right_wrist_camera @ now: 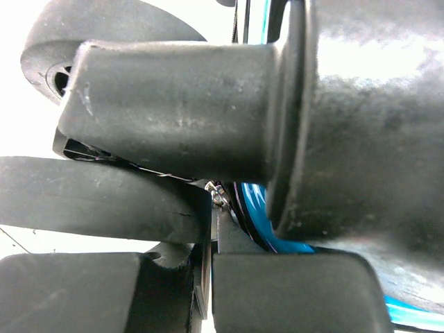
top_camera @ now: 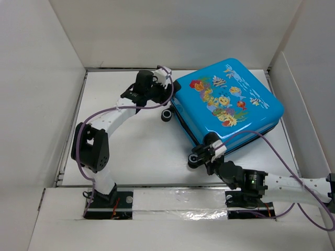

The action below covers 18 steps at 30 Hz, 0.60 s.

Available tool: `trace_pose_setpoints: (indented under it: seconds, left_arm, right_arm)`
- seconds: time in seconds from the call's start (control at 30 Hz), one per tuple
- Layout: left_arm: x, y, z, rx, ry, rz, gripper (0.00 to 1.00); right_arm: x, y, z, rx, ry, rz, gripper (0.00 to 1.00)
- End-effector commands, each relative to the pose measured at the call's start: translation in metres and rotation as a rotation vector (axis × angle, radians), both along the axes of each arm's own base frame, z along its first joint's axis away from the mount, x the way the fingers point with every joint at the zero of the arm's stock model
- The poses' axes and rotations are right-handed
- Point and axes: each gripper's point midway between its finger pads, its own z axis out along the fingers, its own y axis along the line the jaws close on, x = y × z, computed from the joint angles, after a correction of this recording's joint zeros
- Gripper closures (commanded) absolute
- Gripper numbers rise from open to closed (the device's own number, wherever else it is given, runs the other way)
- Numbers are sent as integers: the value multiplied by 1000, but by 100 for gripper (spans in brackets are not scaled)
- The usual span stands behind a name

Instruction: Pack the luggage

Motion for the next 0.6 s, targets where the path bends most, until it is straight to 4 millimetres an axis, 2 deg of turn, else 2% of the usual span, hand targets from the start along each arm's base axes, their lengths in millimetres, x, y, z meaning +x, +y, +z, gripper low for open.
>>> trace_pose_setpoints:
  seconds: [0.0,0.07,0.17,0.2,0.23,0.3,0.33,0.37,0.4,0.43,0.5,0.53,0.57]
  left_arm:
    - [2,-8,9,-19,-27,-26,38]
    - [0,-7,3,-19,-14,-27,43]
    - [0,-5,-1,-23,-6,-5,73]
    - [0,-4,-1,-29,-6,9,93]
    - [-2,-1,-3,-29,0,25,100]
    - [6,8,0,-52,-25,121,100]
    - [0,15,-9,-54,-13,159,100]
    - [5,21,-5,-75,-53,211,100]
    - [2,21,-8,-131,-32,255,100]
    - [-8,27,-23,-139,-5,280,100]
    - [-11,27,-28,-197,-20,326,100]
    - [-26,28,-47,-215,22,346,100]
    - [-27,30,-46,-241,-9,387,100]
  right_arm:
    - [-3,26,62,215,-44,61,100]
    - [-3,24,62,214,-45,55,100]
    - [-2,20,63,216,-43,43,100]
    - [-2,18,62,215,-43,37,100]
    - [0,13,63,217,-46,22,100]
    - [4,6,67,221,-57,-5,100]
    - [7,2,70,219,-67,-17,100]
    - [12,-6,75,224,-80,-46,100]
    - [16,-10,81,231,-93,-62,100]
    - [20,-15,85,222,-113,-74,100]
    - [31,-28,94,224,-135,-108,100]
    - [35,-32,98,213,-151,-115,100]
    - [37,-32,102,215,-158,-95,100]
